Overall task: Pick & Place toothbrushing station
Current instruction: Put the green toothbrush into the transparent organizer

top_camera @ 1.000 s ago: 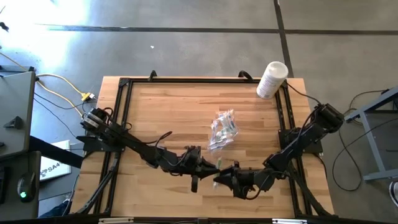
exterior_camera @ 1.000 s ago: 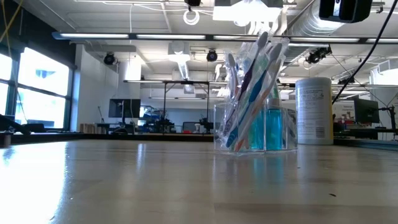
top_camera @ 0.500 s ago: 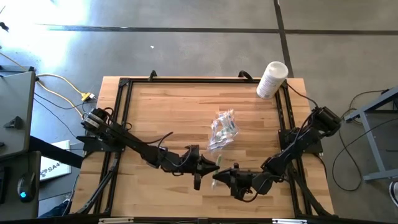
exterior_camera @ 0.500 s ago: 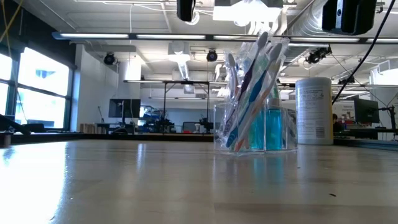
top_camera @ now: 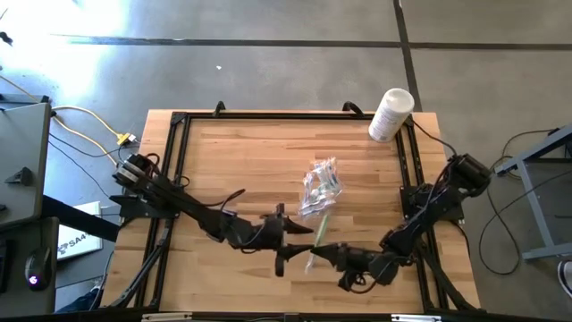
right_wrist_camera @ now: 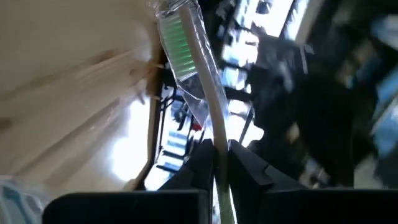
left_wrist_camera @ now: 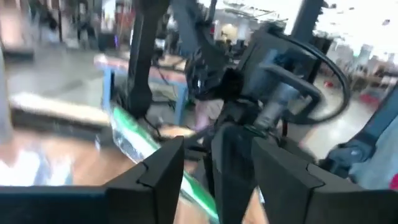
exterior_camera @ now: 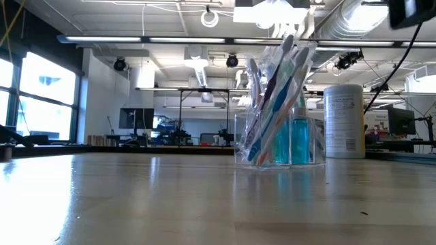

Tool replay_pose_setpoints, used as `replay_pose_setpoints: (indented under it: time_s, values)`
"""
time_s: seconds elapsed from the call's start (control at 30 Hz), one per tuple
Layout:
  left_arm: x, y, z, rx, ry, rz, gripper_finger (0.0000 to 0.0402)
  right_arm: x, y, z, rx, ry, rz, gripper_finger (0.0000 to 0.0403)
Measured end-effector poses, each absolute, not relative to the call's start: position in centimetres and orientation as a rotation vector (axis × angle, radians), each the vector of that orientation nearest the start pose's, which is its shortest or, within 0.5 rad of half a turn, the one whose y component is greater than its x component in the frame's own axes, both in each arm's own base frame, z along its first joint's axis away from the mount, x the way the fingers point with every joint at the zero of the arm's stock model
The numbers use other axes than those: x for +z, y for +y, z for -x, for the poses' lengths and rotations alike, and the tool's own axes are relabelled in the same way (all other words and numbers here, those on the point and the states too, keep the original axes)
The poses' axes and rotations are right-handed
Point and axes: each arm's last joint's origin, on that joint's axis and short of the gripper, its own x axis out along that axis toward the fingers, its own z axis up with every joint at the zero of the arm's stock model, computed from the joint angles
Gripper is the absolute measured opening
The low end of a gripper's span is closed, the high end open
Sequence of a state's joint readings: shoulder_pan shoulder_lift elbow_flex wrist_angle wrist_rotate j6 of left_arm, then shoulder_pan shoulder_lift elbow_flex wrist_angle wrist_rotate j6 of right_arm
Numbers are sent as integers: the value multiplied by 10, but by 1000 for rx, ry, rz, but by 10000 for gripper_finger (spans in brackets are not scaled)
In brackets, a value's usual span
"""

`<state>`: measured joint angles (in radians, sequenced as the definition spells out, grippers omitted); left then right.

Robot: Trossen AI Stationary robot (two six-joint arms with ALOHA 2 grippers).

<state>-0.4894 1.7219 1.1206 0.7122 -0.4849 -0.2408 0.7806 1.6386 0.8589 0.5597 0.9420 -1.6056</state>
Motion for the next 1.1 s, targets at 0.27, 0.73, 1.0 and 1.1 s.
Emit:
replay_pose_setpoints:
  time_s: [0.27,0.73,1.0,1.1]
  values:
    - [306,-187,-325,99,-123,-20,188,261,220,-233,-291,204,1235,19]
    - [296,-216,-298,343,15,-252,189,291,141,-170,-92,-127,316,18]
    - [291,-217,-296,373,59,-309,189,257,80,-151,-84,-432,69,18]
    - [291,-216,-296,394,66,-311,189,242,63,-148,-125,-468,20,18]
